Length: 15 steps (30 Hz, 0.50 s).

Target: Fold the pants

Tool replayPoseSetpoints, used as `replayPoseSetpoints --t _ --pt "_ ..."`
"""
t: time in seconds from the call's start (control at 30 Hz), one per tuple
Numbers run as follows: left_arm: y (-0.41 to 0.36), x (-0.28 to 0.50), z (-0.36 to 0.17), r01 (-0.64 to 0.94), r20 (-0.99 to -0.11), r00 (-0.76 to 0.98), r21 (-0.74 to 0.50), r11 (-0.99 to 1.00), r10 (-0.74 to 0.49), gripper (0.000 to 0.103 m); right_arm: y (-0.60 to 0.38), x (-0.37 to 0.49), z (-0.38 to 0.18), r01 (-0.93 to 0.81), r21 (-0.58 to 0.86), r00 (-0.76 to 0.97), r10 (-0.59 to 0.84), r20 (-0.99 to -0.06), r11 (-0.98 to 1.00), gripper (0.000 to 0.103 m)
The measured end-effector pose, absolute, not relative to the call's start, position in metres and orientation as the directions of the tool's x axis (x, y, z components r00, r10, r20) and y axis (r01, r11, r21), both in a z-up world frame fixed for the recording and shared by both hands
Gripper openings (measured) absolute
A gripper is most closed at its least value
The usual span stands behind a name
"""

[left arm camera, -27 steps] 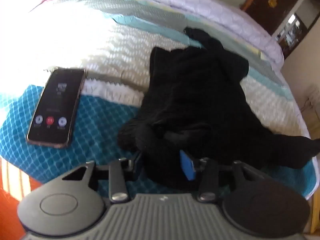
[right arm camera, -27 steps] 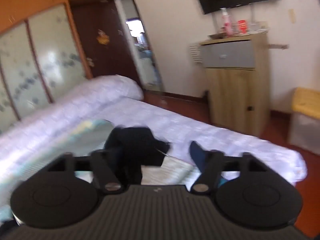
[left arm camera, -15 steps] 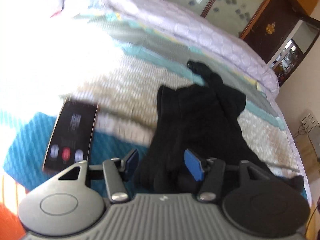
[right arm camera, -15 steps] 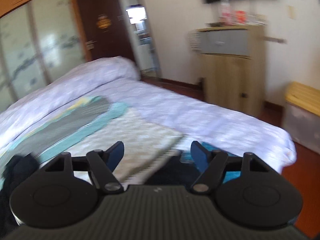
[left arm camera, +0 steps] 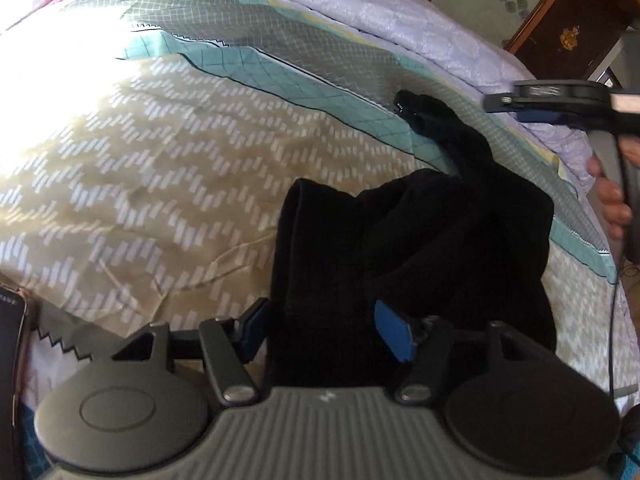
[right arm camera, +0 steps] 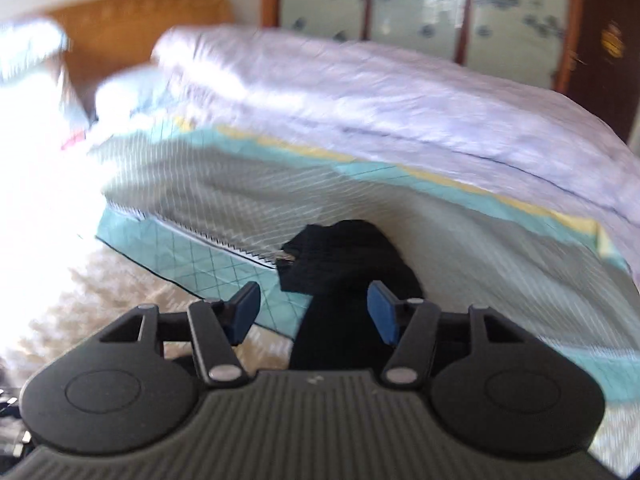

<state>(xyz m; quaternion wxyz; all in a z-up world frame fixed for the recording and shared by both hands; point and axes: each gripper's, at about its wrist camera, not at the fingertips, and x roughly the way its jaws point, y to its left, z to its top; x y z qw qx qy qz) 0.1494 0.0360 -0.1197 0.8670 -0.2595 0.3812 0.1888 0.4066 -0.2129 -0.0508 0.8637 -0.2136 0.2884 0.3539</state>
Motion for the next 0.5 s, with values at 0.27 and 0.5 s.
replayPoseSetpoints --t 0.27,0.5 --pt "0.019 0.144 -0.131 -0.467 -0.710 0.678 -0.220 0.856 0.188 0.056 -0.119 0.470 -0.126 -0.667 -0.486 0.708 0.275 -0.651 0.565 0.043" --pt "0.037 0.139 -0.115 -0.444 -0.679 0.727 -0.353 0.823 0.102 0.063 -0.230 0.465 -0.007 -0.543 -0.121 0.780 0.445 -0.440 0.831 0.027"
